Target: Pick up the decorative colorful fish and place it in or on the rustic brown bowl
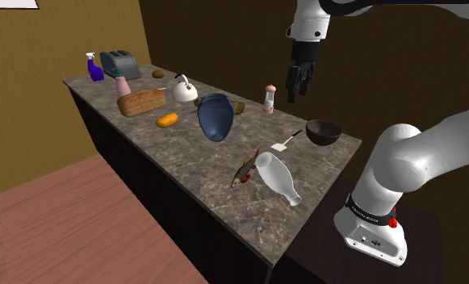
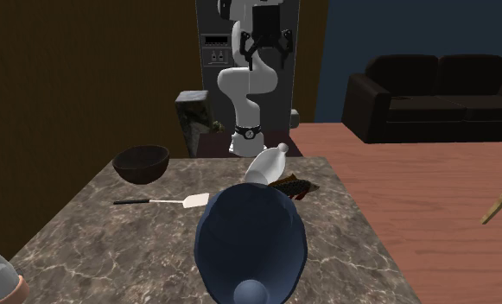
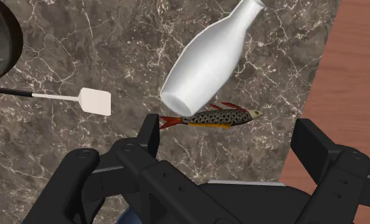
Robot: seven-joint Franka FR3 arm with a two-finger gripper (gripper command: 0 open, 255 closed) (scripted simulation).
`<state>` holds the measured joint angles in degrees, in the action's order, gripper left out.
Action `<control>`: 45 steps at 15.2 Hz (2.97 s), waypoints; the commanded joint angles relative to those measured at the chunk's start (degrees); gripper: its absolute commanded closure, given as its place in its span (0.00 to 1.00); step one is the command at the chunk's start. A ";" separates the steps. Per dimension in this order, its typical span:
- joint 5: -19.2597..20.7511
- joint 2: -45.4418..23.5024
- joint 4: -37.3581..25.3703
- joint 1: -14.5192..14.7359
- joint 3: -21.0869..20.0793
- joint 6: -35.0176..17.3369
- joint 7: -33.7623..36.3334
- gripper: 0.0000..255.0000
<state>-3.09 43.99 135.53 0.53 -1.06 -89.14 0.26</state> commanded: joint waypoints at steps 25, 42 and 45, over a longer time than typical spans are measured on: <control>38.33 -44.88 3.43 11.28 -12.26 -34.60 -26.95 0.00; 46.42 -50.96 4.75 10.27 -10.64 -40.54 -24.08 0.00; 46.42 -50.96 4.75 10.27 -10.64 -40.54 -24.08 1.00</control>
<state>43.33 -6.96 140.29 10.80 -11.71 -129.67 -23.83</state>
